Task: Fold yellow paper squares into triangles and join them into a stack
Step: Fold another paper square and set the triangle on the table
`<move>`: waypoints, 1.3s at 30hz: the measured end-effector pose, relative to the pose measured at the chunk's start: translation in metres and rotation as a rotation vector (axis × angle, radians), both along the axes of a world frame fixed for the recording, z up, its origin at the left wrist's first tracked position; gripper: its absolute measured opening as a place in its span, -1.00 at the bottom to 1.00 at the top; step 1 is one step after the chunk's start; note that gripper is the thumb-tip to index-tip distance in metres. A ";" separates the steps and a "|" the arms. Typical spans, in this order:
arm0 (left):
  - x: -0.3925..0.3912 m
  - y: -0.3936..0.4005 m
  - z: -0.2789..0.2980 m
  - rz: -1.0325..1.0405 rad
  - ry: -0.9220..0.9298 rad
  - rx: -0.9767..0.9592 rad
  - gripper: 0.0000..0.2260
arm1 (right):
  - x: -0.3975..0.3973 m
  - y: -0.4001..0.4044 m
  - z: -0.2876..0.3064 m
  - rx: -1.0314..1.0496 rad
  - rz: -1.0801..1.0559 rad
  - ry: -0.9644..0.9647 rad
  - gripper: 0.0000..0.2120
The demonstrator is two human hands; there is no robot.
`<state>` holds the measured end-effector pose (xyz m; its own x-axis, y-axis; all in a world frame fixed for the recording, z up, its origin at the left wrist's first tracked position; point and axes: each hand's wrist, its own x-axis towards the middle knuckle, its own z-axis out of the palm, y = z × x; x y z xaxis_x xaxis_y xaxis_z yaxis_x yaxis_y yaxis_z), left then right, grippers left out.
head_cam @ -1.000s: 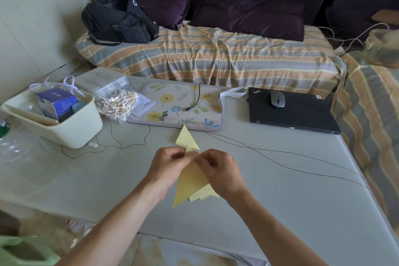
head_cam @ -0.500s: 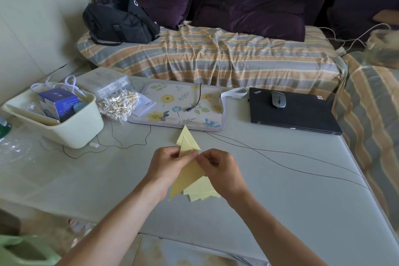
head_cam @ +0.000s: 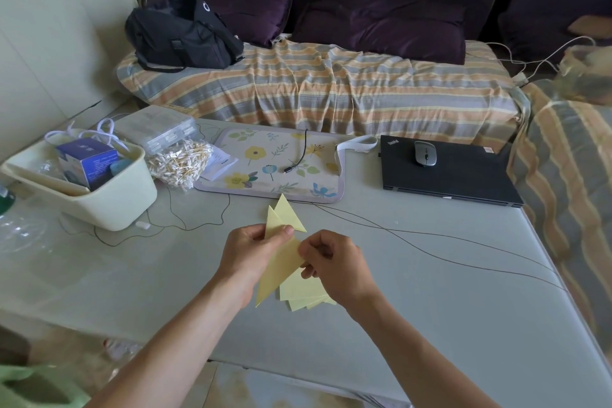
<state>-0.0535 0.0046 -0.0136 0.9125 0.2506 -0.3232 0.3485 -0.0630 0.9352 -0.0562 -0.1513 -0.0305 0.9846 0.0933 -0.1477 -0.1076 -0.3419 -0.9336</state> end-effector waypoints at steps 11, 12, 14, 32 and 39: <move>0.001 0.004 -0.006 -0.078 -0.165 0.349 -0.92 | 0.003 -0.003 -0.006 0.031 -0.006 0.118 -0.95; 0.000 0.002 -0.006 -0.127 -0.194 0.435 -0.93 | 0.004 -0.004 -0.005 0.034 -0.028 0.087 -0.96; 0.000 0.001 -0.008 -0.215 -0.240 0.565 -0.93 | 0.006 -0.004 -0.004 0.025 -0.053 0.020 -0.91; -0.002 -0.001 -0.010 -0.372 -0.307 0.773 -0.92 | 0.002 -0.003 -0.010 -0.213 0.032 -0.281 -0.93; 0.001 0.005 -0.007 -0.387 -0.306 0.792 -0.94 | 0.006 -0.008 -0.012 -0.218 -0.018 -0.265 -0.87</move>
<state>-0.0520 0.0099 -0.0210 0.9958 -0.0437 0.0802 -0.0841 -0.7817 0.6180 -0.0506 -0.1591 -0.0424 0.9926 0.0704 0.0991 0.1214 -0.5371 -0.8348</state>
